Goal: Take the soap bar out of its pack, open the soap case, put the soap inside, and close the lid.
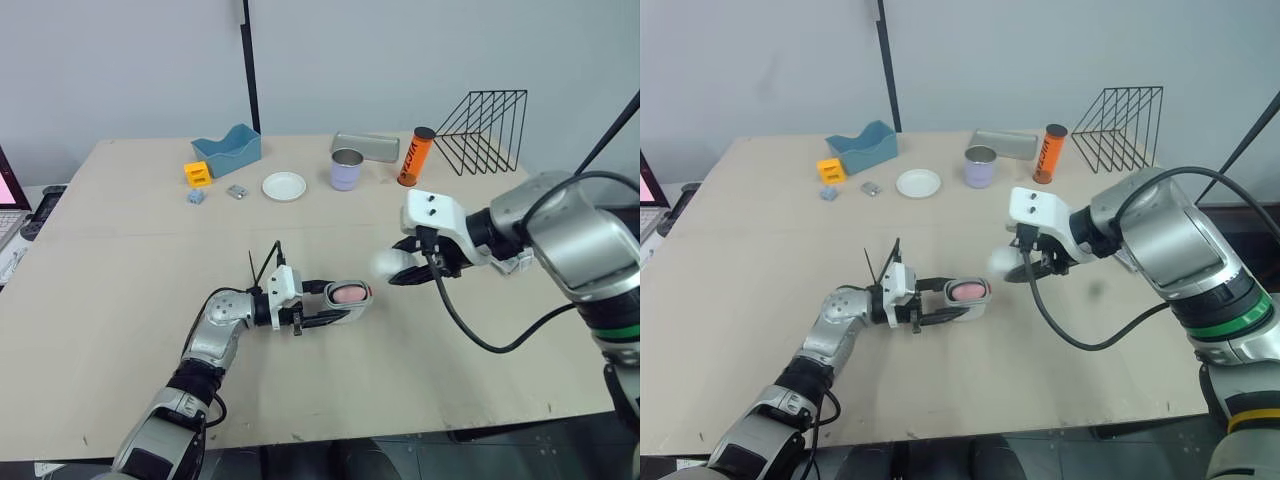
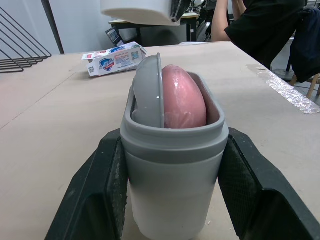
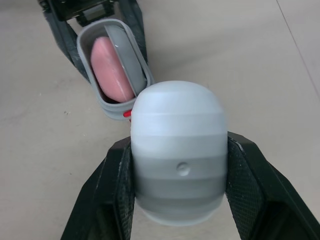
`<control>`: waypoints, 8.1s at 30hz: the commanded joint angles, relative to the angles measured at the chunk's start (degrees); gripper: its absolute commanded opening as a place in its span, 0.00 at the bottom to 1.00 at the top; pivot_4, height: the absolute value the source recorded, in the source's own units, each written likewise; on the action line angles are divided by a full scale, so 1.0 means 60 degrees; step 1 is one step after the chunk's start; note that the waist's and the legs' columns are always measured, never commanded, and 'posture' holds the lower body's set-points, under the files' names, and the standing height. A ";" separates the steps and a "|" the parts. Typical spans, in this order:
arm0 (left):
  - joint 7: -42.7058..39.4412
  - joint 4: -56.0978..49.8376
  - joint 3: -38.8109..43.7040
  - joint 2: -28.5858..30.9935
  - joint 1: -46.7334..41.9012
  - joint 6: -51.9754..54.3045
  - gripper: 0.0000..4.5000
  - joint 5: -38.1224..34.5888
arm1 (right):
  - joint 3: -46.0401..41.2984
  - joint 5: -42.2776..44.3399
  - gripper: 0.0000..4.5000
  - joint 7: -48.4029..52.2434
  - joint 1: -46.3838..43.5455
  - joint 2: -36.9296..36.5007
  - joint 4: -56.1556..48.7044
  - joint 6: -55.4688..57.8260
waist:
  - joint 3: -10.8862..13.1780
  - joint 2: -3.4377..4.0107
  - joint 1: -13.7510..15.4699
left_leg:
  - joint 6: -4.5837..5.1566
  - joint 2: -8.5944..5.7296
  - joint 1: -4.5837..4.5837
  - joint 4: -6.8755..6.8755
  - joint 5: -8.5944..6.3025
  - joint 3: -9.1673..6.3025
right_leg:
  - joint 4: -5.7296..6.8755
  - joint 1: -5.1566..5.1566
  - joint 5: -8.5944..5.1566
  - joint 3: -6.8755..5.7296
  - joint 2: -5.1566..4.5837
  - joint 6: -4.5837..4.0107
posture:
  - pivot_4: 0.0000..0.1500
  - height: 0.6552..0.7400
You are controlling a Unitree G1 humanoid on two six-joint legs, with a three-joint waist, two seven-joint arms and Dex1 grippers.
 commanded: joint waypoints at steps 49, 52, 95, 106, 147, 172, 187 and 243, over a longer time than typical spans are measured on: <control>-0.0035 -0.0410 -0.0283 -0.0192 -0.0215 0.0984 0.44 0.0420 | 0.2638 -0.1330 0.42 0.0903 -0.1652 0.1660 -0.0316 0.0813 | -0.0002 0.0001 0.0043 | -0.0001 0.0000 -0.0004 0.0005 -0.0003 -0.0004 | 0.0010 -0.0002 -0.0006 -0.0015 -0.0005 -0.0018 | 1.00 0.99; -0.0035 -0.0426 -0.0284 -0.0194 -0.0200 0.1004 0.44 0.0417 | 0.2644 -0.1305 0.42 0.0893 -0.1643 0.1716 -0.0353 0.0948 | -0.0002 0.0001 0.0043 | -0.0002 0.0000 -0.0004 0.0005 -0.0003 -0.0004 | 0.0010 -0.0002 -0.0006 -0.0015 -0.0005 -0.0018 | 1.00 0.99; -0.0050 -0.0387 -0.0257 -0.0135 -0.0220 0.1057 0.44 0.0471 | 0.2710 -0.1394 0.42 0.0940 -0.1581 0.1718 -0.0233 0.0810 | -0.0002 0.0001 0.0042 | -0.0001 0.0000 -0.0004 0.0006 -0.0003 -0.0005 | 0.0010 0.0000 -0.0005 -0.0016 -0.0004 -0.0018 | 1.00 0.99; -0.0044 -0.0380 -0.0250 -0.0150 -0.0239 0.1145 0.44 0.0459 | 0.2689 -0.1407 0.60 0.0900 -0.1561 0.1746 -0.0273 0.0728 | -0.0002 0.0001 0.0042 | -0.0001 0.0000 -0.0004 0.0006 -0.0003 -0.0005 | 0.0010 0.0000 -0.0006 -0.0016 -0.0004 -0.0019 | 1.00 0.99; -0.0163 -0.0366 -0.0224 -0.0078 -0.0224 0.1237 0.44 0.0435 | 0.0171 -0.0264 0.89 0.0815 -0.1180 0.0017 -0.2060 0.0610 | -0.0002 0.0001 0.0037 | -0.0003 0.0002 -0.0004 0.0005 -0.0004 -0.0005 | 0.0009 -0.0003 -0.0009 -0.0015 -0.0006 -0.0021 | 1.00 0.99; -0.0184 -0.0455 -0.0241 0.0102 -0.0179 0.1291 0.44 0.0486 | 0.0036 0.1254 0.01 -0.0864 -0.0171 0.0869 -0.2185 0.1695 | -0.0004 -0.0003 0.0026 | -0.0002 0.0004 -0.0003 0.0005 -0.0004 -0.0009 | 0.0009 -0.0004 -0.0008 -0.0012 -0.0005 -0.0023 | 1.00 0.99; -0.0170 -0.0476 -0.0255 0.0172 -0.0213 0.1310 0.44 0.0507 | 0.0433 0.1051 0.01 -0.1108 0.0013 0.0966 -0.1741 0.1427 | -0.0005 -0.0004 0.0011 | -0.0002 0.0008 -0.0003 0.0004 -0.0004 -0.0009 | 0.0010 -0.0003 -0.0009 -0.0014 0.0002 -0.0023 | 1.00 0.99; -0.0074 -0.0535 -0.0244 0.0230 -0.0156 0.1262 0.44 0.0470 | -0.1347 0.1977 0.01 -0.1664 -0.0652 0.1759 -0.0716 0.2009 | -0.0078 -0.0065 0.0009 | -0.0001 0.0013 -0.0006 -0.0003 -0.0005 -0.0011 | 0.0010 -0.0010 -0.0015 -0.0018 -0.0001 -0.0036 | 1.00 0.99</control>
